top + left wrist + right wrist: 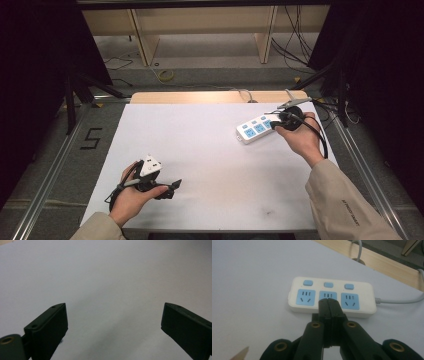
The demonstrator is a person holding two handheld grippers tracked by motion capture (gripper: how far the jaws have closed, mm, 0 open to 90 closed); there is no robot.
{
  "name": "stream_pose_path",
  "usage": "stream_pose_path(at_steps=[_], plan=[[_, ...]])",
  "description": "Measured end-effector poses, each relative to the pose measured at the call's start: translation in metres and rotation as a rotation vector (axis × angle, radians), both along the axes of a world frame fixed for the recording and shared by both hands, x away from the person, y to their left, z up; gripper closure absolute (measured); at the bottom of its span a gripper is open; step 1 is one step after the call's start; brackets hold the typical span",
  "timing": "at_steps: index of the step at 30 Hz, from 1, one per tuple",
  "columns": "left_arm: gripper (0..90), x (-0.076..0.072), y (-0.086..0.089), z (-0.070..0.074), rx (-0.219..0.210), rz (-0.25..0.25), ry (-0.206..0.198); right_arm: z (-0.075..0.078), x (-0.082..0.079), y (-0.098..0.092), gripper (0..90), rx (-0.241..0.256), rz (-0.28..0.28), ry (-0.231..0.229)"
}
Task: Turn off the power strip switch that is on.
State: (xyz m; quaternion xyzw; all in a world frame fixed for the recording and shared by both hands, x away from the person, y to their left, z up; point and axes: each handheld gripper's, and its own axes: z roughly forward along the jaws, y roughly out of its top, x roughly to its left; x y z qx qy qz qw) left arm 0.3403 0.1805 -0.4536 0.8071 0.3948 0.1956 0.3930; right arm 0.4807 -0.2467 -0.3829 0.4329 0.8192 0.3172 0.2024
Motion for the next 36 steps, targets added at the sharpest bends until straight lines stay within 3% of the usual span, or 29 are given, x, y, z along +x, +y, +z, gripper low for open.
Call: stream_pose_path(at_steps=[36], plan=[[6.7, 0.001, 0.000, 0.000, 0.002, -0.002, -0.001, -0.016, 0.036, 0.010, 90.0, -0.032, -0.031, 0.052]])
